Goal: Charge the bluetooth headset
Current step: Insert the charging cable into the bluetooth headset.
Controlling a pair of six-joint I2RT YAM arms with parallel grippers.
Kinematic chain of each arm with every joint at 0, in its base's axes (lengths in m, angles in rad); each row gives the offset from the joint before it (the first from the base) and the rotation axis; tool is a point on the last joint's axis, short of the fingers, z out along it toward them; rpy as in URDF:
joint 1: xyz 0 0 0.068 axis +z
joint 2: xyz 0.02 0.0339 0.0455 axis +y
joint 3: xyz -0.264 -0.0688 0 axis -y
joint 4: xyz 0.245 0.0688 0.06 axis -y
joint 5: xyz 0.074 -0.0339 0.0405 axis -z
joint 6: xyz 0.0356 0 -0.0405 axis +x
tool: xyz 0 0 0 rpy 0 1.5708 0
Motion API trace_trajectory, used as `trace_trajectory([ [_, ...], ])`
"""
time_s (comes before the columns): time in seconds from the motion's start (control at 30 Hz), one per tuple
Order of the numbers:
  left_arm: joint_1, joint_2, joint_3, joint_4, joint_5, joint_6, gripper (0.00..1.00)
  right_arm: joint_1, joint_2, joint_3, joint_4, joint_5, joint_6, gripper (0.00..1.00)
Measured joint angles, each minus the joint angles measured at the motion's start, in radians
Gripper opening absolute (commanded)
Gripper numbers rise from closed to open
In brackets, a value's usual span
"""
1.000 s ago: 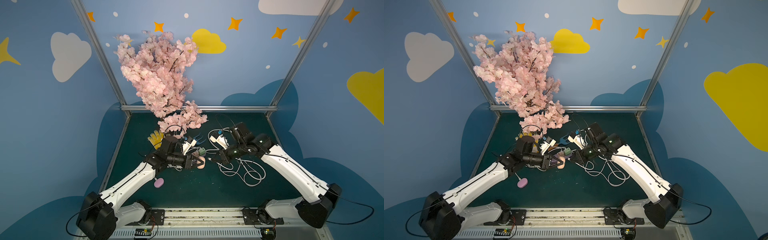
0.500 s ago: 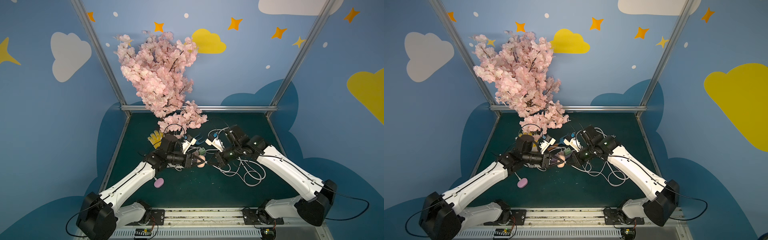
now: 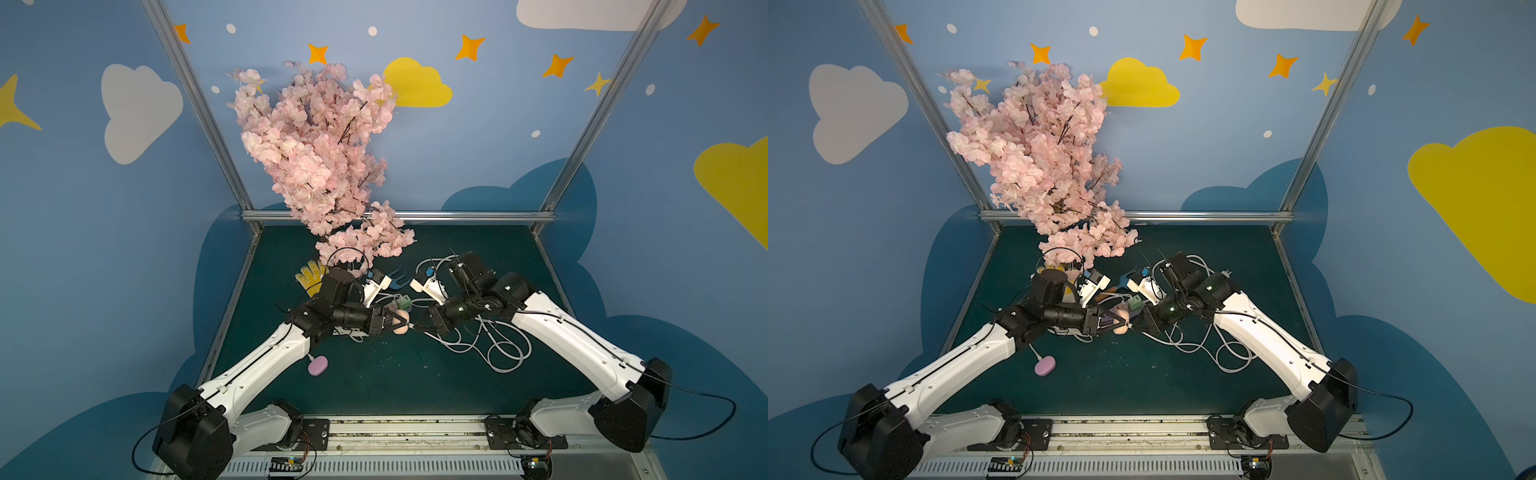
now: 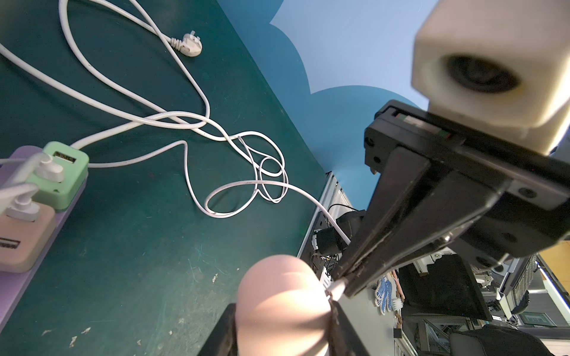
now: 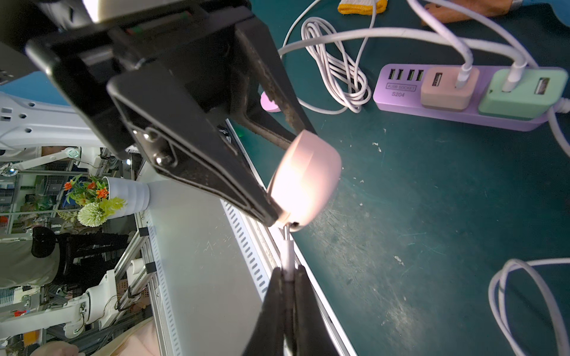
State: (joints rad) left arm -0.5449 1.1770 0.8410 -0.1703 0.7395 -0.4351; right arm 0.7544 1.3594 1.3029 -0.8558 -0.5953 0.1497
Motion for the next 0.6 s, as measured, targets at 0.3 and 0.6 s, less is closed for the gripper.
trace_trajectory([
  [0.3, 0.003, 0.0, 0.0, 0.0, 0.0, -0.003, 0.03, -0.003, 0.0, -0.004, 0.008, -0.005, 0.011, 0.0],
  [0.6, 0.005, 0.0, 0.0, 0.0, 0.0, -0.007, 0.03, -0.007, 0.006, -0.004, 0.012, -0.009, 0.021, 0.0],
])
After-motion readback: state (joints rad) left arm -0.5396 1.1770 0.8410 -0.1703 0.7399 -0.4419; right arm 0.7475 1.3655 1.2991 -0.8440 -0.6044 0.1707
